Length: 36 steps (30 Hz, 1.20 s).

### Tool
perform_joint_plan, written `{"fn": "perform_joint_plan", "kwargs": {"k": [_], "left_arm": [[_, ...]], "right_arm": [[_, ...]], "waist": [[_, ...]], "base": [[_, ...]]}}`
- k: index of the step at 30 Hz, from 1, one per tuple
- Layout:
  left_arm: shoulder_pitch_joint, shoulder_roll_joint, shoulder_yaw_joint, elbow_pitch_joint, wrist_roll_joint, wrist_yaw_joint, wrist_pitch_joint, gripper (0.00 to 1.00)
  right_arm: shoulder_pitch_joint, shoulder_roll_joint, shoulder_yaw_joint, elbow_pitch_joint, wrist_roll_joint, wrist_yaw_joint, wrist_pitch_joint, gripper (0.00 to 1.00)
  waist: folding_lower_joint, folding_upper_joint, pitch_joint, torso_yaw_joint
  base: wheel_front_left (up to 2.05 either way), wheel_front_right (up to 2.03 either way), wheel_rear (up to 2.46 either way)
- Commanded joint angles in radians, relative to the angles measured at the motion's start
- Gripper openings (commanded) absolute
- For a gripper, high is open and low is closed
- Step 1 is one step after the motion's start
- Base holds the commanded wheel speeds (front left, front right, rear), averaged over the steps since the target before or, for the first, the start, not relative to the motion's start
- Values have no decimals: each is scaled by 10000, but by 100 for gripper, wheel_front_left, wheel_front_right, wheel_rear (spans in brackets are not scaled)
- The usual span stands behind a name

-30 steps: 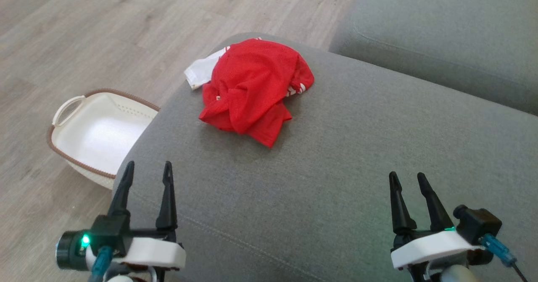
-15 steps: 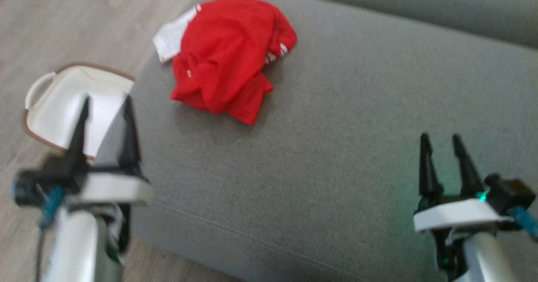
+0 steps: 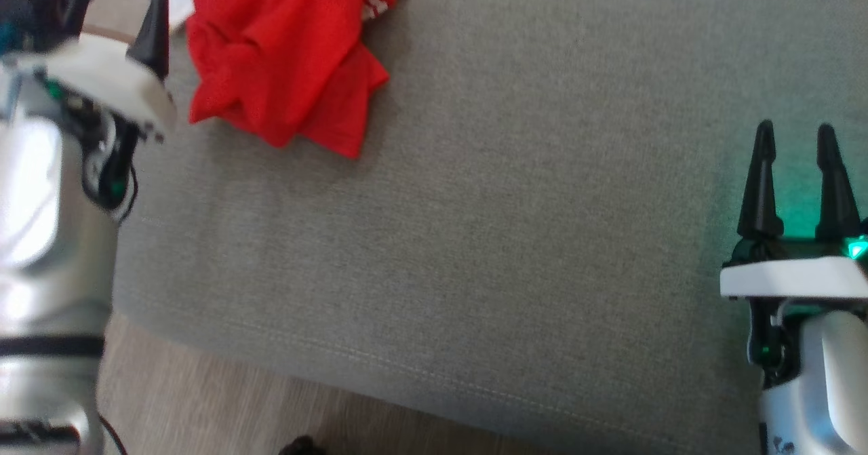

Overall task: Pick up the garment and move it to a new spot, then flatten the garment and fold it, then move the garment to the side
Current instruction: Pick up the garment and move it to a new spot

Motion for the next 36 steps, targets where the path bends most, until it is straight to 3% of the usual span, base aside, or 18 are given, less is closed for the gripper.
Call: {"fn": "perform_joint_plan", "kwargs": {"k": [1, 8, 12, 24, 25, 26, 31, 36], "left_arm": [[-548, 621, -1, -38, -346, 0, 120, 100], [-2248, 1602, -2124, 1210, -2977, -7, 1153, 100], [-2889, 2101, -2912, 1806, -3728, -8, 1347, 100], [-4048, 2267, -4112, 3389, -4965, -9, 849, 100], [-4080, 2248, -4213, 3458, -5021, -9, 764, 70], [-4088, 2216, -4336, 3500, -5111, -9, 738, 0], [-4093, 2242, -4910, 3655, -5588, -9, 724, 0], [-4276, 2342, -5063, 3854, -5854, -9, -98, 0]], "right_arm": [[-258, -50, 285, -423, -86, 77, 23, 100], [-431, -50, 538, -898, -105, 77, 188, 100], [-429, -50, 616, -1130, -109, 77, 215, 100], [-346, -50, 678, -1362, -84, 77, 253, 100], [-345, -50, 686, -1337, -78, 77, 249, 100], [-350, -50, 697, -1308, -68, 77, 246, 100], [-367, -50, 732, -1184, 16, 77, 229, 100], [-317, -50, 807, -975, 103, 77, 177, 100]], "waist": [[-1, 1, 496, -212], [-1, 1, 1151, -659], [-1, 1, 1412, -857], [-1, 1, 1726, -1133], [-1, 1, 1706, -1139], [-1, 1, 1674, -1142], [-1, 1, 1456, -1117], [-1, 1, 1076, -1079]], "base": [[0, 0, 0], [0, 0, 0], [0, 0, 0], [0, 0, 0], [0, 0, 0], [0, 0, 0], [0, 0, 0], [0, 0, 0]]}}
